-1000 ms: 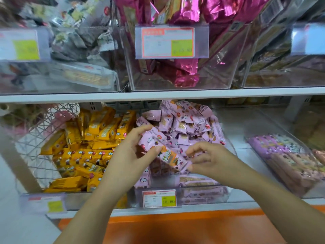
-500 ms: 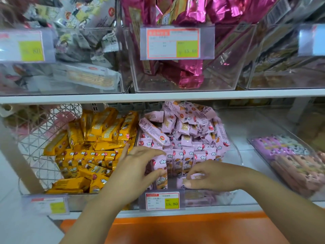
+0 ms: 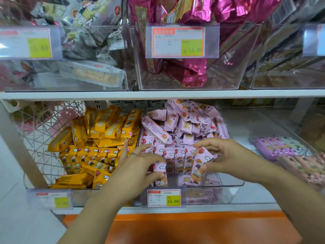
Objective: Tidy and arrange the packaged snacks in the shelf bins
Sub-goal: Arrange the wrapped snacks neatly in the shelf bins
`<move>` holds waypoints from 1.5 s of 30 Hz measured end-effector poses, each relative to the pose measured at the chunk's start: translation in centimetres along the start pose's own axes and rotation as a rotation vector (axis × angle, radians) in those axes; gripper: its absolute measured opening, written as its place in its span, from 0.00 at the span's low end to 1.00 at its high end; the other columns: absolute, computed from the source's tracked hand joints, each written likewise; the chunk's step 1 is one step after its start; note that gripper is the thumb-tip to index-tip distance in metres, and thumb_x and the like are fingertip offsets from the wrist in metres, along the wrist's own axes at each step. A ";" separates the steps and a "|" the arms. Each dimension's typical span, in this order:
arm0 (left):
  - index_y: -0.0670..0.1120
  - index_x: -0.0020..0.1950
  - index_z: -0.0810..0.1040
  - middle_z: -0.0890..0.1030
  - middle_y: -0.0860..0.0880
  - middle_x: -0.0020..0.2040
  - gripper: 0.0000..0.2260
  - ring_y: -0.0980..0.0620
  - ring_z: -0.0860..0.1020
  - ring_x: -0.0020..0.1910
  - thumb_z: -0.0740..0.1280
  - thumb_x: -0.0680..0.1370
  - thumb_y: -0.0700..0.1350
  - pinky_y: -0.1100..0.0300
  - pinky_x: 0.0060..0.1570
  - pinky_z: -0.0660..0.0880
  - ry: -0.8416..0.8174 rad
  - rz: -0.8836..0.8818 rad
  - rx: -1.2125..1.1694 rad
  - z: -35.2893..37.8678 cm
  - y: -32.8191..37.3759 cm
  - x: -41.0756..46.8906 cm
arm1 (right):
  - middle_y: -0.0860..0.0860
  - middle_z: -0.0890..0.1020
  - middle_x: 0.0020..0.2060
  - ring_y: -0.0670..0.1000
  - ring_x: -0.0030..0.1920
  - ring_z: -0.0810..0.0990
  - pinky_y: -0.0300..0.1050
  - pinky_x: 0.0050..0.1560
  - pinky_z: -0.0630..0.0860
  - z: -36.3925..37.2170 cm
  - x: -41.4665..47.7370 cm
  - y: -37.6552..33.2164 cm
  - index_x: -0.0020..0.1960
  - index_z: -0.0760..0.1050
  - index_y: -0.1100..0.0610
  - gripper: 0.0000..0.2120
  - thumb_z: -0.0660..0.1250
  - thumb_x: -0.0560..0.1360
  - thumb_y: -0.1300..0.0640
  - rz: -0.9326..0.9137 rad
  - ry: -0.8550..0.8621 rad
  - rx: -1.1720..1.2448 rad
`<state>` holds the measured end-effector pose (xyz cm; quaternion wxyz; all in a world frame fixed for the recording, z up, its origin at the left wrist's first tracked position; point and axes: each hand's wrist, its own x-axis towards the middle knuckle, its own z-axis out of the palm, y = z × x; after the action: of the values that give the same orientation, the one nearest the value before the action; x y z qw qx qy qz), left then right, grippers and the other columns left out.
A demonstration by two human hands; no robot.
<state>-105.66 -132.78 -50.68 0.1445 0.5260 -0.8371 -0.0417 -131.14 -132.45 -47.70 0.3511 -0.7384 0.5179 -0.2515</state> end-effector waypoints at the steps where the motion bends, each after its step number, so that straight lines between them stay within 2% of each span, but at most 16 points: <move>1: 0.63 0.63 0.73 0.73 0.64 0.65 0.16 0.60 0.50 0.76 0.64 0.76 0.60 0.45 0.70 0.29 -0.015 0.005 0.034 0.1 0.0 0.1 | 0.31 0.74 0.57 0.31 0.60 0.69 0.32 0.58 0.72 0.2 0.1 0.1 0.55 0.74 0.37 0.22 0.75 0.69 0.58 0.001 0.007 0.003; 3: 0.63 0.64 0.73 0.73 0.64 0.65 0.16 0.59 0.49 0.76 0.63 0.77 0.59 0.44 0.68 0.28 -0.038 0.015 0.092 0.1 0.0 0.2 | 0.35 0.75 0.60 0.35 0.60 0.72 0.39 0.61 0.74 0.7 0.2 0.0 0.53 0.74 0.37 0.22 0.74 0.71 0.61 -0.004 0.023 -0.006; 7: 0.63 0.64 0.73 0.71 0.64 0.65 0.15 0.58 0.48 0.76 0.63 0.78 0.58 0.43 0.66 0.26 -0.067 0.021 0.140 0.3 0.2 0.1 | 0.40 0.72 0.61 0.41 0.61 0.74 0.39 0.57 0.76 2.1 0.6 -0.8 0.55 0.73 0.39 0.21 0.72 0.72 0.62 -0.013 0.062 -0.050; 10: 0.64 0.63 0.73 0.71 0.63 0.64 0.14 0.58 0.49 0.75 0.63 0.77 0.58 0.43 0.65 0.26 -0.068 0.032 0.141 0.5 0.2 0.0 | 0.41 0.73 0.60 0.49 0.50 0.82 0.44 0.55 0.77 3.4 1.3 -1.6 0.62 0.73 0.42 0.22 0.71 0.73 0.61 -0.023 0.140 -0.163; 14: 0.62 0.63 0.75 0.73 0.62 0.63 0.14 0.58 0.53 0.75 0.65 0.77 0.57 0.44 0.66 0.25 -0.054 0.046 0.105 0.6 0.1 -0.1 | 0.38 0.76 0.52 0.45 0.41 0.81 0.41 0.49 0.78 5.6 2.4 -2.2 0.62 0.75 0.44 0.21 0.71 0.73 0.61 -0.093 0.167 -0.235; 18: 0.59 0.60 0.77 0.75 0.60 0.59 0.15 0.57 0.58 0.73 0.69 0.74 0.56 0.46 0.65 0.24 0.083 0.079 0.071 0.8 -0.1 -0.2 | 0.43 0.73 0.52 0.48 0.49 0.78 0.47 0.55 0.77 7.4 3.8 -1.8 0.62 0.75 0.50 0.22 0.71 0.71 0.65 -0.165 0.134 -0.190; 19: 0.59 0.59 0.78 0.75 0.60 0.57 0.16 0.58 0.60 0.72 0.71 0.72 0.56 0.42 0.66 0.27 0.103 0.097 0.089 0.8 -0.2 -0.3 | 0.45 0.73 0.50 0.49 0.49 0.78 0.48 0.55 0.77 7.7 4.1 -1.6 0.63 0.74 0.50 0.22 0.71 0.71 0.65 -0.146 0.119 -0.167; 21: 0.60 0.52 0.79 0.75 0.58 0.51 0.18 0.57 0.66 0.64 0.77 0.65 0.56 0.32 0.65 0.44 0.097 0.129 0.116 1.0 -0.7 -0.3 | 0.45 0.75 0.45 0.50 0.48 0.79 0.49 0.55 0.77 8.0 4.5 -1.3 0.63 0.73 0.51 0.22 0.70 0.72 0.65 -0.096 0.061 -0.108; 23: 0.60 0.47 0.80 0.76 0.58 0.48 0.19 0.55 0.69 0.61 0.80 0.59 0.57 0.31 0.60 0.55 0.091 0.138 0.164 1.2 -1.0 -0.2 | 0.44 0.77 0.45 0.49 0.50 0.80 0.44 0.57 0.76 7.8 4.5 -1.2 0.63 0.73 0.51 0.21 0.69 0.73 0.67 -0.063 0.004 -0.059; 25: 0.59 0.48 0.81 0.77 0.59 0.52 0.16 0.53 0.70 0.66 0.78 0.63 0.57 0.33 0.63 0.49 0.088 0.105 0.178 1.0 -0.8 -0.3 | 0.44 0.79 0.49 0.46 0.53 0.79 0.39 0.58 0.75 6.9 4.4 -1.2 0.63 0.74 0.52 0.20 0.67 0.74 0.68 -0.048 -0.019 -0.026; 27: 0.60 0.58 0.78 0.72 0.62 0.62 0.15 0.55 0.59 0.74 0.70 0.72 0.58 0.39 0.67 0.35 0.097 0.054 0.161 0.8 -0.3 -0.2 | 0.46 0.81 0.51 0.44 0.53 0.80 0.37 0.57 0.76 5.5 3.9 -1.1 0.60 0.76 0.53 0.17 0.66 0.75 0.67 -0.015 -0.019 -0.053; 29: 0.61 0.63 0.74 0.66 0.66 0.67 0.16 0.58 0.49 0.76 0.65 0.76 0.58 0.44 0.67 0.29 0.059 0.040 0.156 1.1 -0.3 0.0 | 0.46 0.81 0.49 0.43 0.51 0.80 0.37 0.56 0.76 4.0 3.3 -0.4 0.57 0.78 0.54 0.12 0.65 0.76 0.65 0.041 -0.046 -0.162; 32: 0.61 0.64 0.73 0.66 0.67 0.67 0.15 0.58 0.48 0.75 0.63 0.77 0.58 0.43 0.68 0.28 0.049 0.017 0.123 1.4 -0.3 0.0 | 0.45 0.79 0.54 0.44 0.53 0.78 0.43 0.60 0.75 2.7 2.5 0.9 0.59 0.78 0.54 0.12 0.63 0.77 0.61 0.138 -0.194 -0.343; 35: 0.60 0.62 0.75 0.69 0.66 0.66 0.15 0.57 0.51 0.75 0.65 0.77 0.57 0.45 0.66 0.27 0.077 0.014 0.101 1.6 -0.4 0.0 | 0.48 0.75 0.63 0.46 0.61 0.74 0.44 0.64 0.71 2.8 2.3 1.7 0.65 0.73 0.53 0.15 0.62 0.78 0.56 0.189 -0.317 -0.456; 39: 0.60 0.62 0.75 0.70 0.66 0.65 0.14 0.57 0.52 0.75 0.66 0.76 0.57 0.47 0.65 0.26 0.085 0.018 0.105 1.7 -0.4 0.0 | 0.50 0.69 0.70 0.49 0.67 0.69 0.43 0.66 0.67 3.1 2.6 1.7 0.71 0.66 0.54 0.22 0.60 0.80 0.48 0.252 -0.411 -0.517; 45: 0.59 0.51 0.81 0.80 0.62 0.55 0.13 0.48 0.70 0.69 0.76 0.68 0.53 0.37 0.66 0.42 0.161 0.074 0.116 2.1 -1.1 0.0 | 0.53 0.66 0.72 0.52 0.70 0.67 0.45 0.67 0.65 3.4 2.9 1.5 0.74 0.60 0.56 0.28 0.58 0.80 0.44 0.280 -0.432 -0.526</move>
<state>-105.27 -133.48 -52.89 0.1822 0.5039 -0.8426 0.0546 -128.55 -134.60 -51.03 0.2816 -0.7615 0.5748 0.1026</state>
